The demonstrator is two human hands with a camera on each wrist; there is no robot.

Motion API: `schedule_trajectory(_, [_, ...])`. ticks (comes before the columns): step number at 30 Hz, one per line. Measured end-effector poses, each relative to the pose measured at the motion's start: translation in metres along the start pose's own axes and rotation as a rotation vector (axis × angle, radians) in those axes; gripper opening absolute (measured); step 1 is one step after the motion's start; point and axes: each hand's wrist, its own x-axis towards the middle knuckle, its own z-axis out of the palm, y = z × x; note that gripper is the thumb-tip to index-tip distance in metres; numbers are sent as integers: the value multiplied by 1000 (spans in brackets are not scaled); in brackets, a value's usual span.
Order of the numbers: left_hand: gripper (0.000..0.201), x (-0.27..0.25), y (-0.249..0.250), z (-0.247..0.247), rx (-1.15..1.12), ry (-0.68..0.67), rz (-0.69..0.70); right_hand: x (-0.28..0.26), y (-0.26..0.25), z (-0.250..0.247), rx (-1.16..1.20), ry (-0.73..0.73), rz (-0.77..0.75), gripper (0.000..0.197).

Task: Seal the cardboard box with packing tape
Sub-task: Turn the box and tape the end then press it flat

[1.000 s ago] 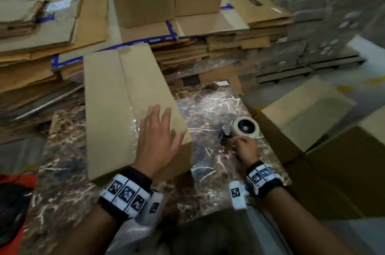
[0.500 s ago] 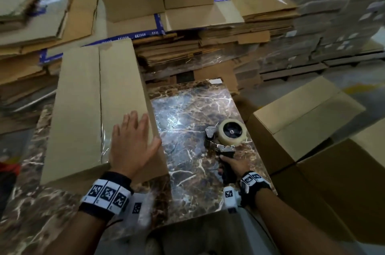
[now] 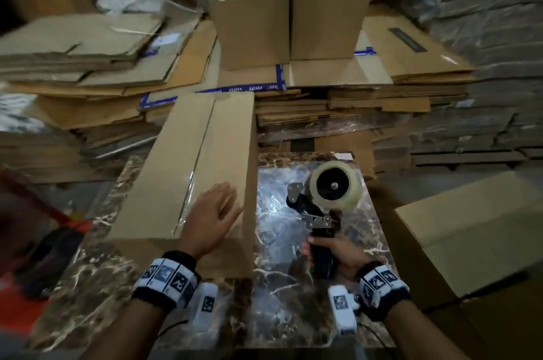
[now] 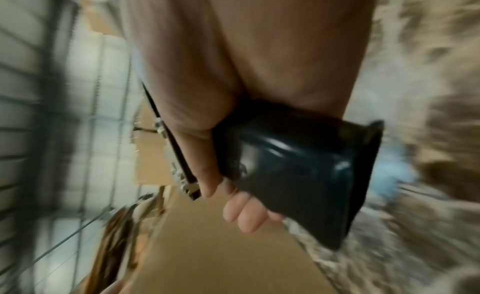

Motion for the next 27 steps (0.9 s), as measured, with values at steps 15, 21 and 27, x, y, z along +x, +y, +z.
schedule_trajectory(15, [33, -17, -8, -86, -1782, -303, -515, -45, -75, 169, -843, -223, -353, 19])
schedule_trajectory(21, [21, -30, -42, -94, -1834, -181, -559, -38, -64, 209, -797, -236, -309, 15])
schedule_trajectory(27, [29, -39, -82, -105, -1891, 14, -577, -29, -56, 240, -882, -273, -279, 15])
